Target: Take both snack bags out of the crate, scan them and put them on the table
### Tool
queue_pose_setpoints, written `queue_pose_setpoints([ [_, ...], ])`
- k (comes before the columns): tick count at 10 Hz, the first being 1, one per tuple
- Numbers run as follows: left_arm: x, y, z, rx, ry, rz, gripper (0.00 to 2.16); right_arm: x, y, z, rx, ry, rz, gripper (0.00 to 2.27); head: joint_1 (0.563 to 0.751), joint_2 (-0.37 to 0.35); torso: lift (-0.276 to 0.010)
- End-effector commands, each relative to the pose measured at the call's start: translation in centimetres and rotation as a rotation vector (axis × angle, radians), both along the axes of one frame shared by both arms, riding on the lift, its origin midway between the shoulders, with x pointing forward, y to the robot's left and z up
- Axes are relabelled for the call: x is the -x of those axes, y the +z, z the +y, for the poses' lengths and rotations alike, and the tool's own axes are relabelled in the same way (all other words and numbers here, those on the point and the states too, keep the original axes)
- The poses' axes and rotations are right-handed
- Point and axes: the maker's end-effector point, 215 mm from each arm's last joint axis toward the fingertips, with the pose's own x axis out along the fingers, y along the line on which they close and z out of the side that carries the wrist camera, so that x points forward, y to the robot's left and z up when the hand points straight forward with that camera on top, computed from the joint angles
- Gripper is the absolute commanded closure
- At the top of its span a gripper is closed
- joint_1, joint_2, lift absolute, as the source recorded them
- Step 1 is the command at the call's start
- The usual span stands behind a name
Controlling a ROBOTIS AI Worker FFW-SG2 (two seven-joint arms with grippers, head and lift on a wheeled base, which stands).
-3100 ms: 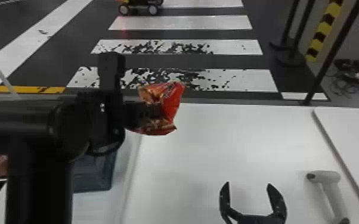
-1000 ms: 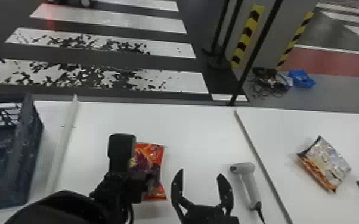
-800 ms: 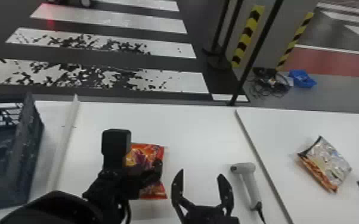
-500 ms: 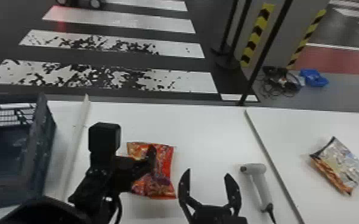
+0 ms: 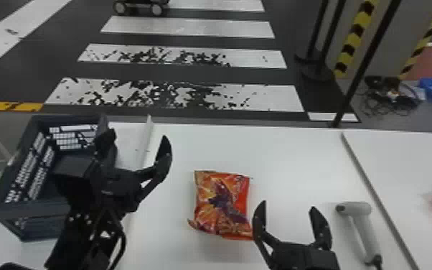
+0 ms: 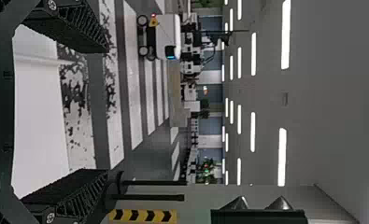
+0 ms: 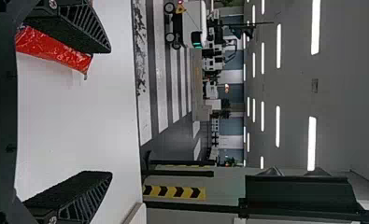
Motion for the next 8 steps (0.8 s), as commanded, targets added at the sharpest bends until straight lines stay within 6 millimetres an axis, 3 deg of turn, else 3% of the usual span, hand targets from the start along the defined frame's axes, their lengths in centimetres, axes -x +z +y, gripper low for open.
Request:
queue_pose_setpoints([
  [1, 2.1, 1.4, 2.6, 0.003, 0.017, -0.090, 0.09, -0.9, -0.1, 0.4, 0.013, 0.008, 0.029, 0.06, 0.695, 0.023, -0.094],
  [4, 5.9, 0.1, 5.3, -0.004, 0.034, -0.119, 0.09, -2.3, -1.7, 0.9, -0.019, 0.032, 0.165, 0.08, 0.695, 0.087, -0.094],
  [8, 9.6, 0.3, 7.6, -0.014, 0.034, -0.202, 0.10, -1.6, -4.1, 1.3, -0.151, 0.090, 0.384, 0.10, 0.695, 0.132, -0.094],
])
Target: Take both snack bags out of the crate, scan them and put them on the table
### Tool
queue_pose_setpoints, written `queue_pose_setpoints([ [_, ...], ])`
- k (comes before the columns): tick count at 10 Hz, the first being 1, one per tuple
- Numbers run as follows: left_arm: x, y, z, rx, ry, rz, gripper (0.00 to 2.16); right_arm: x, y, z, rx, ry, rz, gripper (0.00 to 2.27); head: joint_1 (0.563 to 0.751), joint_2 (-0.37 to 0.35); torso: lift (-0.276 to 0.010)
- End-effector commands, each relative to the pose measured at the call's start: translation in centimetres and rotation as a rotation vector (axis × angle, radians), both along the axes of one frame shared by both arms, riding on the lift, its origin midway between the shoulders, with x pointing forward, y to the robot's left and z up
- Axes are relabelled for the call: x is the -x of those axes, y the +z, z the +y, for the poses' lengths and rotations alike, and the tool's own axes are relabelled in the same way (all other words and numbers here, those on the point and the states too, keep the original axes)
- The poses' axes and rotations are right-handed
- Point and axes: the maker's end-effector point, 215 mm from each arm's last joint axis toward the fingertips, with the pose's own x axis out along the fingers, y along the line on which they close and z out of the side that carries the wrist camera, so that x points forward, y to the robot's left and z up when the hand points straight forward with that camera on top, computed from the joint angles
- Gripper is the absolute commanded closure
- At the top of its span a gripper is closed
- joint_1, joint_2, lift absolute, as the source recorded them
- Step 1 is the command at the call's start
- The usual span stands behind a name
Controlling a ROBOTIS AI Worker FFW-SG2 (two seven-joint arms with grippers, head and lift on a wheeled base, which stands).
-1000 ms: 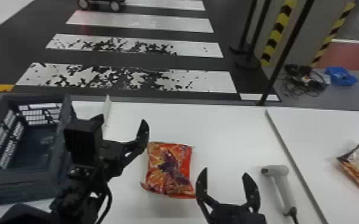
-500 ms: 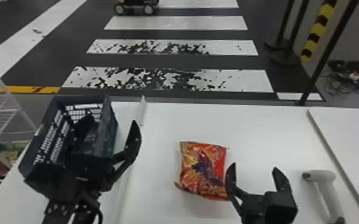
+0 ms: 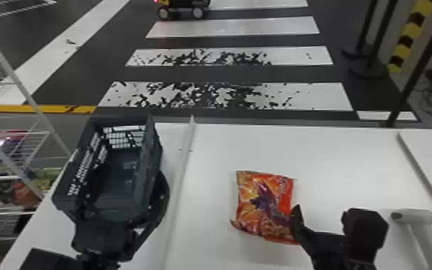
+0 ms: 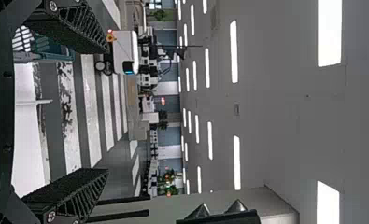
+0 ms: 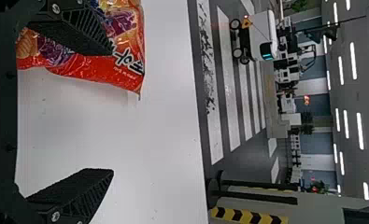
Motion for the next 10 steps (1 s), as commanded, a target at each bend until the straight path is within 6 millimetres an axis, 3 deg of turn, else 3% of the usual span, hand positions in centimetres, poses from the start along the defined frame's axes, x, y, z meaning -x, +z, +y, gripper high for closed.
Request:
queue_pose_setpoints([
  [1, 1.4, 0.4, 1.0, 0.007, -0.006, -0.043, 0.10, 0.7, -0.9, -0.2, -0.088, 0.019, 0.102, 0.10, 0.695, 0.145, -0.094],
  [3, 3.3, 0.5, 1.7, 0.012, -0.022, -0.085, 0.10, 1.5, -1.1, 0.1, -0.176, 0.060, 0.170, 0.10, 0.695, 0.164, -0.094],
  [6, 4.2, -1.7, 2.8, 0.017, -0.023, -0.060, 0.10, 3.7, -2.6, 1.5, -0.395, 0.134, 0.317, 0.10, 0.695, 0.201, -0.094],
  [10, 5.3, -2.2, 4.2, 0.031, -0.003, -0.066, 0.10, 4.7, -2.9, 3.9, -0.588, 0.243, 0.410, 0.10, 0.695, 0.274, -0.094],
])
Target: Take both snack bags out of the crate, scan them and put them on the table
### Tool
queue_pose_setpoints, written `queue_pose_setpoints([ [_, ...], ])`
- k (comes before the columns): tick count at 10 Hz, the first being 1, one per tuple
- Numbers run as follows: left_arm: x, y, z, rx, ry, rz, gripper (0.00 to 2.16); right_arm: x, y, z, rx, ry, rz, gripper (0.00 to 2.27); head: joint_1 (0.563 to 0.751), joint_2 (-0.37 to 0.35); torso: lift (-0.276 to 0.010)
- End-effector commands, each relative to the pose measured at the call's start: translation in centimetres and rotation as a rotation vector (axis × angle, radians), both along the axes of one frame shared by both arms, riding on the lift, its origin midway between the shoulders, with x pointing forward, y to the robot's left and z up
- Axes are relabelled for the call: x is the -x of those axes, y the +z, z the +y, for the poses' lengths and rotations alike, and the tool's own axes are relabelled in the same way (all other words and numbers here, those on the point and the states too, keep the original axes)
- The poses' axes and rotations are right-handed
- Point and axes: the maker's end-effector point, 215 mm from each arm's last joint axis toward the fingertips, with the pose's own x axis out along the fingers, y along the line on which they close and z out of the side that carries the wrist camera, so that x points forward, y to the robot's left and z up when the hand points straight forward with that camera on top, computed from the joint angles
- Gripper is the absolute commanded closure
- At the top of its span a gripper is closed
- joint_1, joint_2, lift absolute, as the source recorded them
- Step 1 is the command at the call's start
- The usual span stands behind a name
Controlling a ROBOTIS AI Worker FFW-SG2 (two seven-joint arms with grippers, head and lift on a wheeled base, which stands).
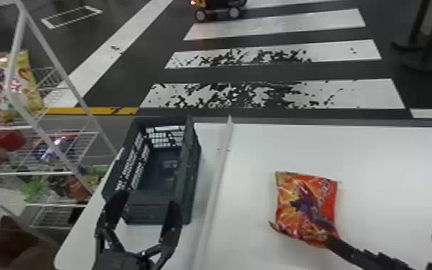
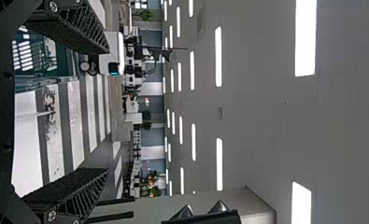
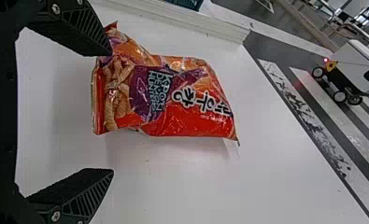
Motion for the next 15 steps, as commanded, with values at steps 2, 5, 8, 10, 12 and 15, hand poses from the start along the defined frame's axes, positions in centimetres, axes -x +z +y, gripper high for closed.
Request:
queue_pose_setpoints([
  [2, 0.1, -0.1, 0.0, 0.002, -0.002, 0.001, 0.10, -0.8, -0.9, 0.4, -0.034, 0.010, 0.024, 0.10, 0.695, 0.296, -0.094],
  [5, 0.2, -0.4, 0.1, 0.002, 0.000, 0.010, 0.10, -2.0, -1.6, 0.8, -0.045, 0.020, 0.038, 0.10, 0.695, 0.295, -0.094],
  [8, 0.2, -0.9, 0.1, 0.003, 0.003, 0.019, 0.10, -2.0, -2.3, 1.6, -0.063, 0.037, 0.055, 0.10, 0.695, 0.302, -0.094],
  [10, 0.2, -0.8, 0.2, 0.007, 0.004, 0.018, 0.10, -2.0, -2.7, 2.3, -0.074, 0.051, 0.067, 0.11, 0.695, 0.310, -0.094],
  [12, 0.2, -0.9, 0.3, 0.009, 0.007, 0.021, 0.12, -2.2, -3.1, 2.4, -0.077, 0.053, 0.075, 0.31, 0.695, 0.320, -0.094],
  [15, 0.3, -1.2, 0.4, 0.007, 0.007, 0.027, 0.12, -2.9, -3.7, 1.7, -0.028, 0.049, 0.078, 2.02, 0.695, 0.323, -0.094],
])
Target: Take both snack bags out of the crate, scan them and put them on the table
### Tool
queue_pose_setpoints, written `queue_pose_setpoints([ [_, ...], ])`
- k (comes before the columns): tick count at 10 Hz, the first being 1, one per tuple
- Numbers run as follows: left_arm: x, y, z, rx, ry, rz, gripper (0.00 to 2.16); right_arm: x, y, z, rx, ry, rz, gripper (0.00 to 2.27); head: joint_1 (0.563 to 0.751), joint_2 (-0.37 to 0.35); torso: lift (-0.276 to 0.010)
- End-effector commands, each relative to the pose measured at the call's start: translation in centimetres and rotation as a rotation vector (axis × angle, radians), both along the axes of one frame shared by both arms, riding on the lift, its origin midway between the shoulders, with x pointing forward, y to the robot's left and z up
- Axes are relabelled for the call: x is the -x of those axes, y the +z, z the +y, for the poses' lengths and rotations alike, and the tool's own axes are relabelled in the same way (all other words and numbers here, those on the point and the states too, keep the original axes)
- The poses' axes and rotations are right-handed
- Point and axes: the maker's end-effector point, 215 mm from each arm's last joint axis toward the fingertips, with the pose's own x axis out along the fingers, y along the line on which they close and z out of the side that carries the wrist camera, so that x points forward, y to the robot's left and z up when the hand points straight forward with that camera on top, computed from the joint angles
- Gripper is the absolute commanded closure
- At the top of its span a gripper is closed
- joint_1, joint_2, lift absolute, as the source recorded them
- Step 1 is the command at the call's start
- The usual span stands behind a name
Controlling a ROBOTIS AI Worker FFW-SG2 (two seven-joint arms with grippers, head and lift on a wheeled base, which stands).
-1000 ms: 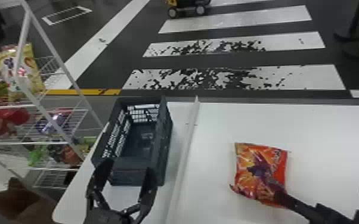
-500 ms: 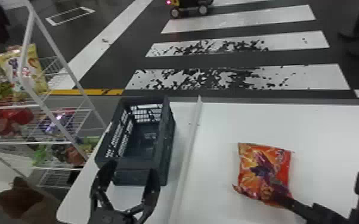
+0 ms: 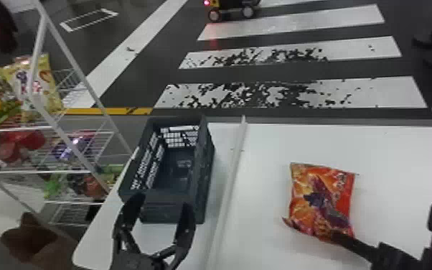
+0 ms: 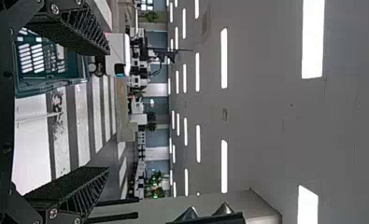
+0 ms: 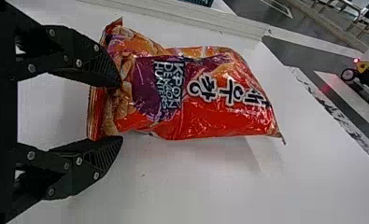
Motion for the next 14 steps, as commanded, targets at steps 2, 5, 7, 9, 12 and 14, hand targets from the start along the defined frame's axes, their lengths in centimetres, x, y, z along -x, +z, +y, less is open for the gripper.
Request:
queue_pose_setpoints([
  [2, 0.0, -0.3, 0.1, -0.002, 0.000, 0.006, 0.12, -0.3, -0.6, -0.9, 0.043, -0.009, -0.008, 2.25, 0.695, 0.309, -0.094],
  [5, 0.0, -0.6, 0.2, 0.000, 0.005, 0.010, 0.12, -1.0, 0.1, -1.8, 0.092, -0.033, -0.067, 2.25, 0.695, 0.292, -0.094],
  [7, 0.0, -1.0, 0.3, 0.000, 0.008, 0.018, 0.13, -1.6, 2.0, -3.0, 0.165, -0.048, -0.126, 2.25, 0.695, 0.284, -0.094],
  [9, 0.0, -1.1, 0.3, 0.000, 0.009, 0.019, 0.13, -2.4, 4.3, -5.2, 0.342, -0.064, -0.197, 2.25, 0.695, 0.258, -0.094],
  [12, -0.1, -0.9, 0.4, 0.001, 0.009, 0.016, 0.13, -2.8, 6.3, -8.1, 0.636, -0.060, -0.264, 2.25, 0.695, 0.218, -0.094],
  [14, -0.1, -1.1, 0.5, 0.003, 0.010, 0.019, 0.13, -3.5, 7.1, -10.9, 0.852, -0.057, -0.309, 2.25, 0.695, 0.186, -0.094],
])
